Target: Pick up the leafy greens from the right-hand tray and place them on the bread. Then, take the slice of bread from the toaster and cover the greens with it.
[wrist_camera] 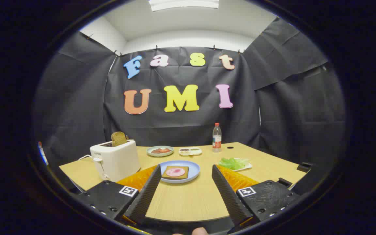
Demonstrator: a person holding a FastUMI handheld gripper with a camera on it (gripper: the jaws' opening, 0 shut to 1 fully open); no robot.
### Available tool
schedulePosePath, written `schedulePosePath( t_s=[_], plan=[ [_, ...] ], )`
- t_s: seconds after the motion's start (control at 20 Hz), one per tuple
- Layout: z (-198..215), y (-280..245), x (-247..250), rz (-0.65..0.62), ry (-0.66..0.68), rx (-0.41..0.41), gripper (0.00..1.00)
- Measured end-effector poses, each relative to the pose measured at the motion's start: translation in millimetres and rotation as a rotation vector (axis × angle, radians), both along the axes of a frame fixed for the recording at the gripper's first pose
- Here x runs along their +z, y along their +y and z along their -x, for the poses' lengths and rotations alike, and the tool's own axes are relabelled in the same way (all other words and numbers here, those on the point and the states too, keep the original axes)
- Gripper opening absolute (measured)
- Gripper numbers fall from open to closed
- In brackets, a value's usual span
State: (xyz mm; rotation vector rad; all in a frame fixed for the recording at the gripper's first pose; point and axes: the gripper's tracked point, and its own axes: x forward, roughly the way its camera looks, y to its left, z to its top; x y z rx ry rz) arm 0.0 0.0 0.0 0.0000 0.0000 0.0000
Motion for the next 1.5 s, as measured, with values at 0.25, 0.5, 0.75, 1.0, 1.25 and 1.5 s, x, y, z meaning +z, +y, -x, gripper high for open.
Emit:
schedulePosePath(
  t_s=[0.25, 0.5, 0.75, 1.0, 1.25, 1.5],
  plan=[
    [-3.0, 3.4, 3.6, 0.037, -0.017, 0.002, 0.95],
    [-7.3, 11.0, -4.5, 0.052, 0.01, 0.023, 0.95],
    [-9.3, 11.3, -5.5, 0.052, 0.013, 0.026, 0.95],
    [-9.9, 16.9, -5.5, 0.057, 0.013, 0.051, 0.95],
    [-15.3, 16.8, -2.5, 0.052, 0.01, 0.078, 0.95],
    [-34.4, -23.9, 3.6, 0.041, 0.016, 0.042, 0.95]
  ],
)
